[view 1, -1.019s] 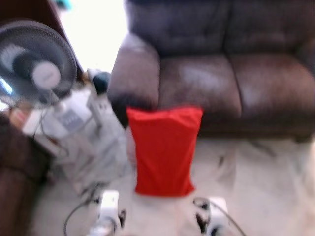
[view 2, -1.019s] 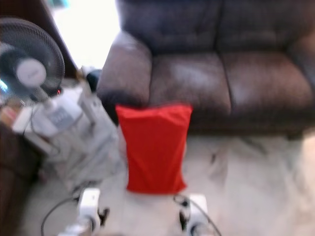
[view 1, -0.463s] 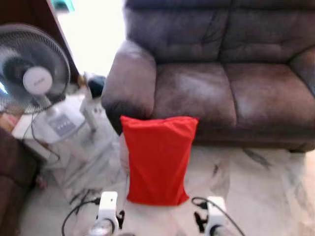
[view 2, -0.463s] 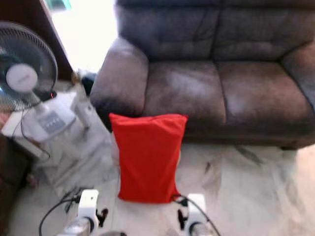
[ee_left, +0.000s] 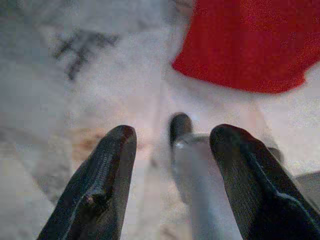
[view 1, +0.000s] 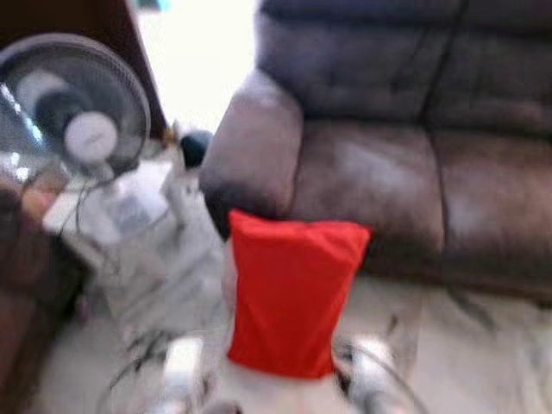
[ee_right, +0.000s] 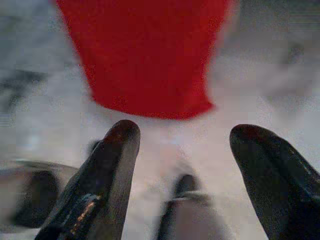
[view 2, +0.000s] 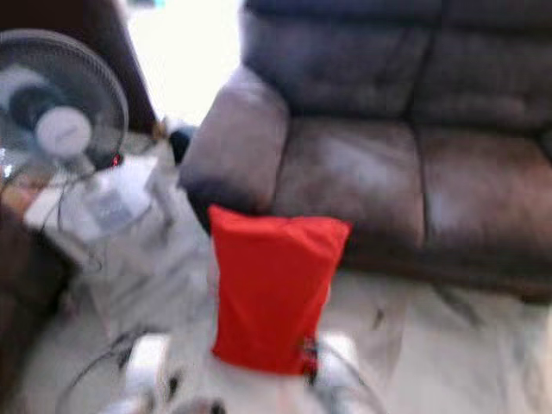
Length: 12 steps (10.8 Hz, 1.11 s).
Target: Move the pillow to the sofa from floor
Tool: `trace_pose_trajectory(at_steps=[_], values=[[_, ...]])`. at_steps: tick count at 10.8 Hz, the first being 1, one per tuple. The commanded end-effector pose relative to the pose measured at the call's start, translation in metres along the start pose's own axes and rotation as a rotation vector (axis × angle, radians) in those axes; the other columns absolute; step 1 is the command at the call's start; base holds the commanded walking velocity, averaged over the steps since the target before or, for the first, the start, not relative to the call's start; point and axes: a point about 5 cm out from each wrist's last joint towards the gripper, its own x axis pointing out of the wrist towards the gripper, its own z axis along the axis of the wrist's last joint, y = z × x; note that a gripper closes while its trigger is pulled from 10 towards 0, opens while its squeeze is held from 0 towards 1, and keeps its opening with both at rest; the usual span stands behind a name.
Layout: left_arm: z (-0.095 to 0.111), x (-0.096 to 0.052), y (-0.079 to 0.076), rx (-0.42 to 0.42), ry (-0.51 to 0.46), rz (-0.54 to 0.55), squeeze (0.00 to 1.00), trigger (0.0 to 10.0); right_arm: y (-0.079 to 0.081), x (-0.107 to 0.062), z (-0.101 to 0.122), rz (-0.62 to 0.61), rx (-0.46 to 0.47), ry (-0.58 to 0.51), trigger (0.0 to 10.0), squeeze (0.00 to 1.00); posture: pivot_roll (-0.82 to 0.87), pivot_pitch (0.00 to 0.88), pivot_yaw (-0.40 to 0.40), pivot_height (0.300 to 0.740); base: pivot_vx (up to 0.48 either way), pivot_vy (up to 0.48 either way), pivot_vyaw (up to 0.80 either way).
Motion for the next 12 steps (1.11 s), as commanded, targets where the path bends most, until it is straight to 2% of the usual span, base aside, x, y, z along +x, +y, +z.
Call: trace_pose_trajectory(at_steps=[1,12], values=[[-0.0037,-0.0003,-0.0069,-0.002,0.018,-0.018,0.0,10.0,-0.0104,-0.0041,-0.0156,-0.028,0.004,0.05,10.0,0.0,0.12,0.162,0.021,0.74,0.244,0.0,0.0],[-0.0042,-0.0004,-0.0069,-0.007,0.02,-0.021,0.0,10.0,-0.0107,-0.0043,-0.0163,-0.037,0.013,0.05,10.0,0.0,0.12,0.174,0.02,0.74,0.248,0.0,0.0]])
